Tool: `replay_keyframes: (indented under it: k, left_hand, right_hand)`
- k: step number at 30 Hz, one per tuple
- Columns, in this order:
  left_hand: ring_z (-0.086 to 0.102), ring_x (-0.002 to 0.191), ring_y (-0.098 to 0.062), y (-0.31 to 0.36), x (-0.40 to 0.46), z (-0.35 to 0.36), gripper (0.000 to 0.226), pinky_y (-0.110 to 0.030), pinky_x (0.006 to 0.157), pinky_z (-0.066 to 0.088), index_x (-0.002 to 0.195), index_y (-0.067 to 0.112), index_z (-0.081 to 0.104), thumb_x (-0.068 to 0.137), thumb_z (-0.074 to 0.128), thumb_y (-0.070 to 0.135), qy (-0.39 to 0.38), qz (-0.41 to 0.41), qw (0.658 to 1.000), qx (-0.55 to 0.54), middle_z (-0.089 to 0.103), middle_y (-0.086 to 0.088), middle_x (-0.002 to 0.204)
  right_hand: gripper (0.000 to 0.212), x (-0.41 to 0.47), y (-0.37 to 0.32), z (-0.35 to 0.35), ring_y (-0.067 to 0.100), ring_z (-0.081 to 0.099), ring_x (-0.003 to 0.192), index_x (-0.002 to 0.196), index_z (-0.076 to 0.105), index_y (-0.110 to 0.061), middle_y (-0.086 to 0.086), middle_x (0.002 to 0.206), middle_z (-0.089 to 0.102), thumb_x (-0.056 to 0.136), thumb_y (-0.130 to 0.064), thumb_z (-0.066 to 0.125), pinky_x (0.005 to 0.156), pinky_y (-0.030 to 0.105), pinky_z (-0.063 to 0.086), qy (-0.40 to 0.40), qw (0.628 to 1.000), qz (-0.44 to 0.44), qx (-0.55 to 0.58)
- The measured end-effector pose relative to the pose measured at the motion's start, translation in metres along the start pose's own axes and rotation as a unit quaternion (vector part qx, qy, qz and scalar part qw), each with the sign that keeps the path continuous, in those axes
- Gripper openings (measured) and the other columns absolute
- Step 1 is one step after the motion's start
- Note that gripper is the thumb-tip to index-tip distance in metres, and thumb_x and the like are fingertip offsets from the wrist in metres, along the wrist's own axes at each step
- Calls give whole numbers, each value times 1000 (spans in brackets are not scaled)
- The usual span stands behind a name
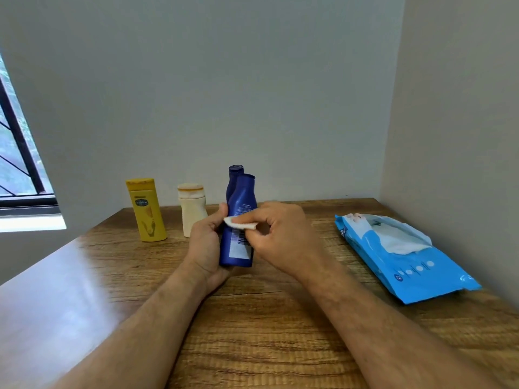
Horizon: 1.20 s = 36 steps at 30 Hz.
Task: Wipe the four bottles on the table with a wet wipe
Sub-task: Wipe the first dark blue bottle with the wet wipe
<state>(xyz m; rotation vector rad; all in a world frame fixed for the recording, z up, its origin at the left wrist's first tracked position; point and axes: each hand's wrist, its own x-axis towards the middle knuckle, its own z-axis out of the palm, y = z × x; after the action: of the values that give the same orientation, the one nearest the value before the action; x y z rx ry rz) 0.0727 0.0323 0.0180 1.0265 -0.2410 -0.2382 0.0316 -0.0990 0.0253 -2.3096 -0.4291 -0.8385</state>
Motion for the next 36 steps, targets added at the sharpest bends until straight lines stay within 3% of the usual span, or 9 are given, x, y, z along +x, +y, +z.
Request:
replay_keyframes:
  k: [4,8,12,16,20,24,28,32,36]
  left_hand:
    - [67,71,-22,-3,-1,1,34,-39,70,53,103,9,71,102,47,33,-32,1,999,29,73,-11,84]
    - [69,68,-20,-2,-2,0,33,-34,64,57,97,9,72,101,47,30,-26,-2,999,26,73,-10,82]
    - [68,89,-30,2,-2,-1,38,-48,93,52,108,3,70,100,48,32,13,-14,1000,-11,70,-19,99]
    - [66,92,-33,3,0,0,33,-51,100,48,107,3,67,100,50,30,35,4,999,-35,68,-20,96]
    - [71,76,-24,-1,0,0,38,-41,78,57,86,8,78,100,50,30,0,7,1000,-4,74,-13,85]
    - [68,67,-19,-3,-1,1,30,-32,60,57,99,10,72,100,49,30,-14,17,1000,10,73,-9,81]
    - [71,82,-27,2,-1,0,36,-42,79,58,114,5,69,99,50,33,19,10,1000,-22,72,-18,100]
    - [74,82,-31,5,2,-1,38,-46,81,61,125,6,62,100,51,33,61,18,995,-72,74,-18,97]
    - [72,79,-28,3,1,0,38,-44,84,58,115,5,66,101,48,34,29,4,998,-50,74,-16,89]
  right_hand:
    - [30,1,1,-3,7,59,80,123,70,-28,-5,93,64,94,-22,65,74,17,51,82,996,16,-3]
    - [29,0,2,-4,8,60,79,119,73,-28,-5,93,65,91,-20,69,70,16,53,25,999,16,27]
    - [26,-1,-1,2,6,66,82,105,79,-29,-11,94,73,82,-17,74,76,20,56,-71,995,17,67]
    - [27,-2,-4,2,5,67,76,97,81,-28,-13,87,75,78,-12,70,72,25,58,-119,991,25,63]
    - [26,-1,-4,-1,4,63,75,106,78,-27,-9,93,73,85,-14,71,66,13,51,-30,997,31,67]
    - [29,2,4,-2,11,63,81,118,73,-28,-8,92,63,92,-19,68,70,31,61,72,993,44,76]
    - [26,0,2,-1,4,64,85,112,77,-27,-8,101,71,87,-19,74,77,19,55,-54,993,48,92]
    - [25,-2,-3,4,7,66,99,105,79,-26,-9,104,75,84,-15,72,98,28,53,-150,983,52,90]
    - [26,-1,-3,0,1,64,73,104,79,-28,-9,93,75,84,-14,71,69,15,52,-97,991,47,81]
